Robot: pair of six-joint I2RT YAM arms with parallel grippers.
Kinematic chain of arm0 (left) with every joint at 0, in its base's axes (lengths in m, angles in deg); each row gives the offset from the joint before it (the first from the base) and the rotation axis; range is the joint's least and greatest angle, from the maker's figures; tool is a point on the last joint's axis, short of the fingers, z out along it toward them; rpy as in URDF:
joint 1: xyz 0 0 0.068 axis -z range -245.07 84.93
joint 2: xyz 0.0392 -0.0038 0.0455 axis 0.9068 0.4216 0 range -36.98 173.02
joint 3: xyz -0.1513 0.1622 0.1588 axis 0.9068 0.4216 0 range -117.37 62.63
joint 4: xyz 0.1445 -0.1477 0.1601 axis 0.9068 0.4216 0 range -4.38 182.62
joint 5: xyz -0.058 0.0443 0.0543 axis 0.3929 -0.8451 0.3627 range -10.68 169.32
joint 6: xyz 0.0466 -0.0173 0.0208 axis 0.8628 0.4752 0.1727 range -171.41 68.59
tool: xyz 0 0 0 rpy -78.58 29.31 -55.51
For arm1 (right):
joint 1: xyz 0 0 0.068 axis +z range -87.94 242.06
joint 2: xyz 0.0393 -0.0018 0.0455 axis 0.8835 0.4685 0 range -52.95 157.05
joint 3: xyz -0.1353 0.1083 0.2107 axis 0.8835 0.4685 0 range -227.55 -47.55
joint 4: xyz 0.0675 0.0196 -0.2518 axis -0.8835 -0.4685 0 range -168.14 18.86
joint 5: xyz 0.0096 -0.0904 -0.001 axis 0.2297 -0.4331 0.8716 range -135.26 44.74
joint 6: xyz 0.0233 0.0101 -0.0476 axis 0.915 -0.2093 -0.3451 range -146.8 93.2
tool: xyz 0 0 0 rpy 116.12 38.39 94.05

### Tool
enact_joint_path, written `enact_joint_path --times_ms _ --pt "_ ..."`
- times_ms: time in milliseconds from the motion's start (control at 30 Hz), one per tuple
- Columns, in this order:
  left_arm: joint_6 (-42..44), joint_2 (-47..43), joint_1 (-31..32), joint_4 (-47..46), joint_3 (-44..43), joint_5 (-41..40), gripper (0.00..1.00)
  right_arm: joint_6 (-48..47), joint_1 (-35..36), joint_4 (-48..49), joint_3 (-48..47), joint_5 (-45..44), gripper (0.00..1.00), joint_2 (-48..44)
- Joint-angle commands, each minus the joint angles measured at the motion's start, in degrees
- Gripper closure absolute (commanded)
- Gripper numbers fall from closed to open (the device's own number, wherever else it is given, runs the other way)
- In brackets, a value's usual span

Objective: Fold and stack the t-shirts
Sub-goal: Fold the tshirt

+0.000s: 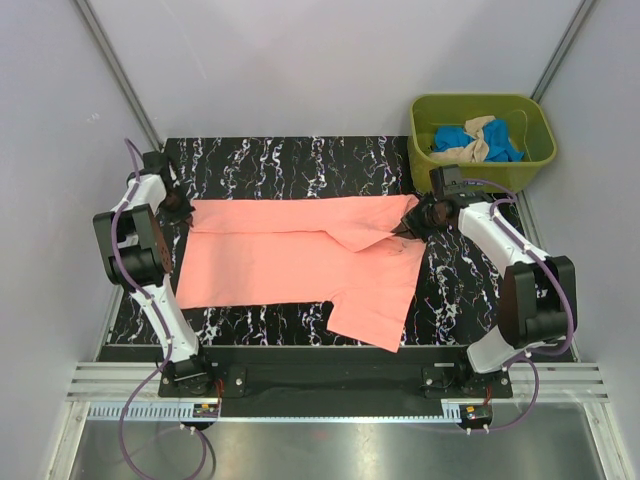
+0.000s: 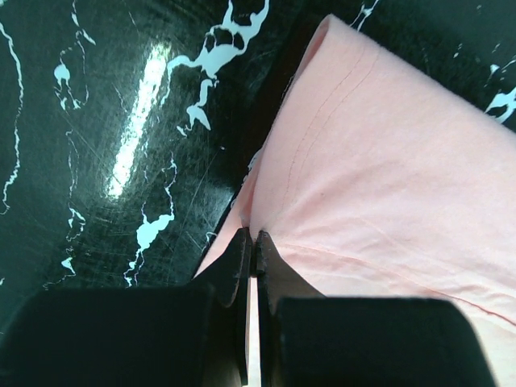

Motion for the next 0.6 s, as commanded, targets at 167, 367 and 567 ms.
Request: enact_joint_path --times_ms 167,367,567 --pt "-1.4 0.5 -0.4 1.5 0.6 -4.5 0.94 -2.0 0.3 -0.7 -0.1 0.8 1.0 0.2" --pt "-3.9 -2.9 -0.4 3.3 2.0 -9.8 0.66 -3.3 0.3 -0.4 2.2 1.6 0.97 0.0" --pt "-6.9 -8.7 -0.2 5.1 3.8 -12.9 0.44 -10.7 0.3 -5.1 3.3 0.0 0.68 0.0"
